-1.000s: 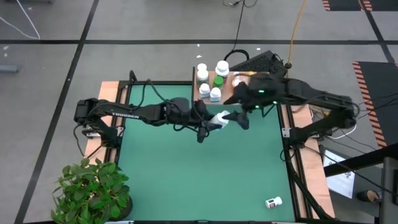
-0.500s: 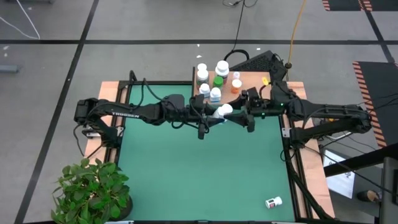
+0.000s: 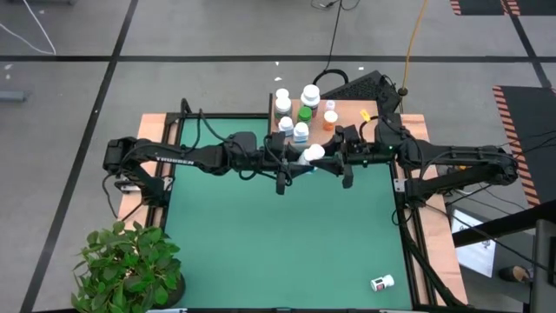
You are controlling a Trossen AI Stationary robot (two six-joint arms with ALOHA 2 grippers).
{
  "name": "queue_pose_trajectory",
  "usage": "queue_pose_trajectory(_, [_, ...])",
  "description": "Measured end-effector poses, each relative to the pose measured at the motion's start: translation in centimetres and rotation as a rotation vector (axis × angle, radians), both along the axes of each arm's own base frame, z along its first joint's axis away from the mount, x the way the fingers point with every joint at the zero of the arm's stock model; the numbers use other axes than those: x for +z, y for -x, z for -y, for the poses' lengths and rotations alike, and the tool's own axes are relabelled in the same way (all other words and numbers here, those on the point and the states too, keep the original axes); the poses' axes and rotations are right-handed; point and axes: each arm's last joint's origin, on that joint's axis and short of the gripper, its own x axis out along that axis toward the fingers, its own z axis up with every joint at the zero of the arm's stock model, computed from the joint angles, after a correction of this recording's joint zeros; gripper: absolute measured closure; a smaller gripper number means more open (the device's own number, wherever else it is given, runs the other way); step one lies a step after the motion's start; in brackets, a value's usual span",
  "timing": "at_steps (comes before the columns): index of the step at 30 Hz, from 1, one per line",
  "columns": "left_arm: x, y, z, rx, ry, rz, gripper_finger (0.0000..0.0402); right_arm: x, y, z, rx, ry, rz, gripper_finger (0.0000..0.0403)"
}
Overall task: Pick and place medicine bottles onto shelf by color
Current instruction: Put the blue and white pill bottle on the shelf
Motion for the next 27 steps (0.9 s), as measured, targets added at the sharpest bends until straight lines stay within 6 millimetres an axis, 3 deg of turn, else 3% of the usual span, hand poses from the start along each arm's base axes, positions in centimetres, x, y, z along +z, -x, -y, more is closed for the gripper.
queue_pose_trajectory(6, [-0.7,0.0,-0.1,0.025,0.034,-0.074,0.0223,-0.4,0.7,0.6,-0.044,0.054,-0.067,0.0239])
queue_pose_trajectory(12, [-2.5,0.2,-1.0,0.101,0.157,-0.242,0.0128,-0.8,2.6,2.1,-0.144,0.15,-0.18,0.0244])
queue_pose_trajectory(19, [-3.7,0.7,-1.2,0.123,0.209,-0.382,0.0029,-2.9,3.6,4.4,-0.224,0.276,-0.42,0.0241])
queue_pose_trajectory(27, [-3.7,0.7,-0.9,0.121,0.218,-0.381,0.0012,-5.5,3.2,8.3,-0.266,0.402,-0.632,0.024])
